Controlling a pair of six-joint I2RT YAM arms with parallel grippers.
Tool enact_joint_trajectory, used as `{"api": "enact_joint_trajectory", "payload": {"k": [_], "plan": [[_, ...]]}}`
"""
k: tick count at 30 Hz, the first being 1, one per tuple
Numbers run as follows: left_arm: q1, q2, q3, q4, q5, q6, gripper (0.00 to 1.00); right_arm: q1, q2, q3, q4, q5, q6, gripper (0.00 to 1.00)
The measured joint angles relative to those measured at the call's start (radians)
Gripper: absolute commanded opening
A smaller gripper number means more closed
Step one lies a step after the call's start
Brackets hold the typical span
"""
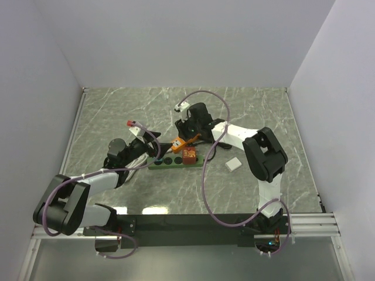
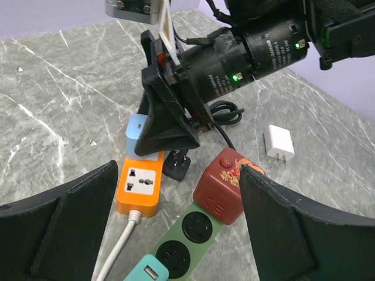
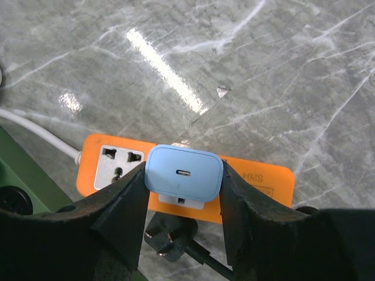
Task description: Insert the plug
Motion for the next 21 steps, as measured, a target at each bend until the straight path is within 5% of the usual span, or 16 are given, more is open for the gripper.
{"api": "enact_joint_trajectory", "payload": {"k": [21], "plan": [[0.010,-0.024,-0.022,0.016,0.000,0.000,0.90,0.014,-0.021,-0.075,0.113,0.050,0.092,0.00]]}}
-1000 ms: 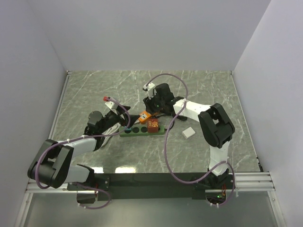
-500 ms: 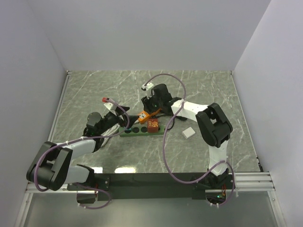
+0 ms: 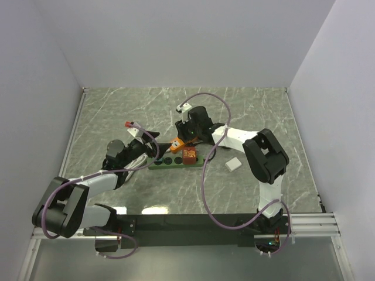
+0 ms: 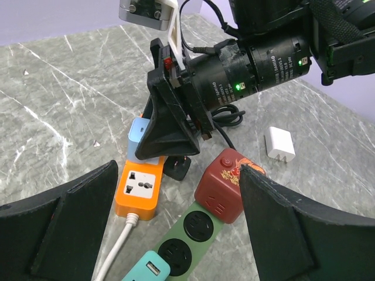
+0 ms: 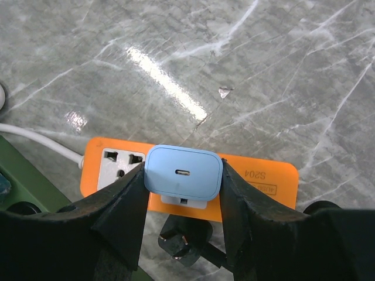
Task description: Insert the plug
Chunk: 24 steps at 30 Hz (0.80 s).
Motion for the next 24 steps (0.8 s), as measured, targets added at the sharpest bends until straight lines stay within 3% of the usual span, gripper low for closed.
{"api": "enact_joint_trajectory", "payload": {"k": [13,24], "plan": [[0.000,-0.026,-0.002,0.003,0.000,0.000,0.90,-0.035,0.005,0.070,-0.122,0.167,0.154,0.00],[0.000,-0.026,-0.003,0.004,0.000,0.000,0.91,-0.021,0.102,0.253,-0.253,0.278,0.260,0.00]]}}
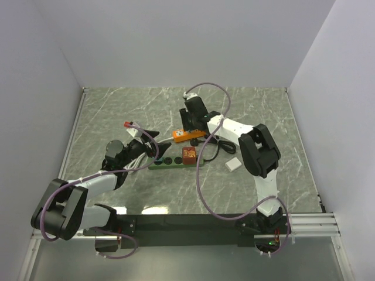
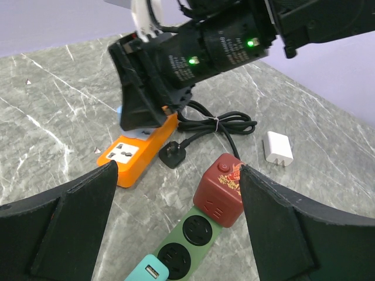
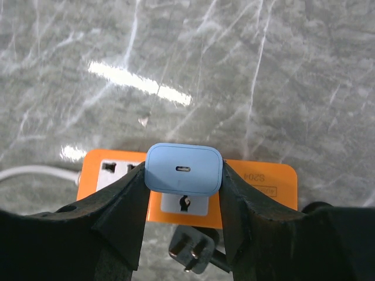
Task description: Insert the plug
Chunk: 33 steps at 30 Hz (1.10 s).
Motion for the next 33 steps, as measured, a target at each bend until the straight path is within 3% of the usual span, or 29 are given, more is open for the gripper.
{"api": "enact_joint_trajectory", "payload": {"k": [9,15,17,18,20,28,29,33], "plan": [[0.000,0.000,0.000,0.000,0.000,-0.002,0.91,0.053,0.100,0.144,-0.028,0.018,0.019,0.00],[0.000,-0.002,-0.005,0.001,0.000,-0.003,0.91,0.100,0.089,0.114,0.013,0.013,0.038,0.00],[0.000,-0.002,-0.005,0.001,0.000,-0.003,0.91,0.106,0.068,0.074,0.043,0.012,0.043,0.12],[0.000,-0.002,-0.005,0.001,0.000,-0.003,0.91,0.107,0.058,0.058,0.052,0.012,0.045,0.29],[0.000,-0.002,-0.005,0.001,0.000,-0.003,0.91,0.107,0.040,0.032,0.061,0.011,0.049,0.45],[0.000,-0.002,-0.005,0.001,0.000,-0.003,0.92,0.110,-0.093,-0.122,0.053,-0.001,0.065,0.74],[0.000,-0.002,-0.005,0.001,0.000,-0.003,0.92,0.110,-0.100,-0.123,0.052,-0.003,0.065,0.94],[0.000,-0.002,-0.005,0.001,0.000,-0.002,0.93,0.110,-0.132,-0.121,0.061,-0.012,0.053,0.95]]}}
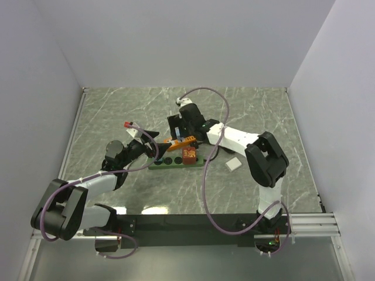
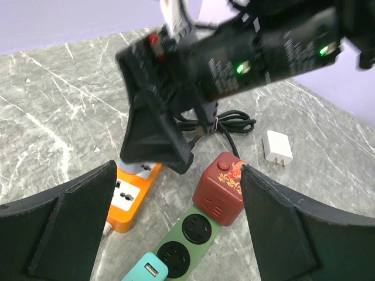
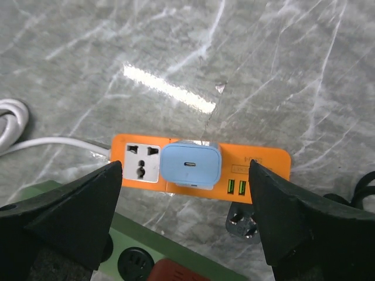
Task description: Insert the plug
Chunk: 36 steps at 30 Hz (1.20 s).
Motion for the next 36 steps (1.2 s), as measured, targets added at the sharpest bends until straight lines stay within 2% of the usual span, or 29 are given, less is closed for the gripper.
{"api": "enact_joint_trajectory", "payload": {"k": [4,8,13,17,19,21,25,30,36], "plan": [[0.000,0.000,0.000,0.000,-0.001,0.000,0.93,0.000,-0.061,-0.004,-0.008,0.028,-0.008,0.96],[0.000,0.000,0.000,0.000,-0.001,0.000,0.93,-0.001,-0.205,-0.060,-0.043,0.154,0.023,0.96],[0.000,-0.003,0.000,0.000,-0.002,0.000,0.93,-0.001,-0.401,-0.167,-0.185,0.394,0.211,0.96],[0.000,-0.003,0.000,0.000,-0.002,0.000,0.93,-0.001,-0.431,-0.227,-0.394,0.507,0.451,0.88],[0.000,-0.003,0.000,0.000,-0.002,0.000,0.93,0.001,-0.429,-0.262,-0.503,0.533,0.573,0.88],[0.000,-0.005,-0.001,0.000,-0.002,0.000,0.93,0.007,-0.432,-0.299,-0.592,0.555,0.683,0.96],[0.000,-0.016,-0.010,0.000,-0.002,0.000,0.93,0.013,-0.489,-0.391,-0.695,0.575,0.854,0.96],[0.000,-0.027,-0.010,0.000,-0.002,-0.001,0.93,-0.023,-0.604,-0.481,-0.694,0.565,0.938,0.93],[0.000,-0.032,-0.013,0.000,-0.002,-0.001,0.93,-0.115,-0.622,-0.592,-0.575,0.498,0.935,0.87]]}}
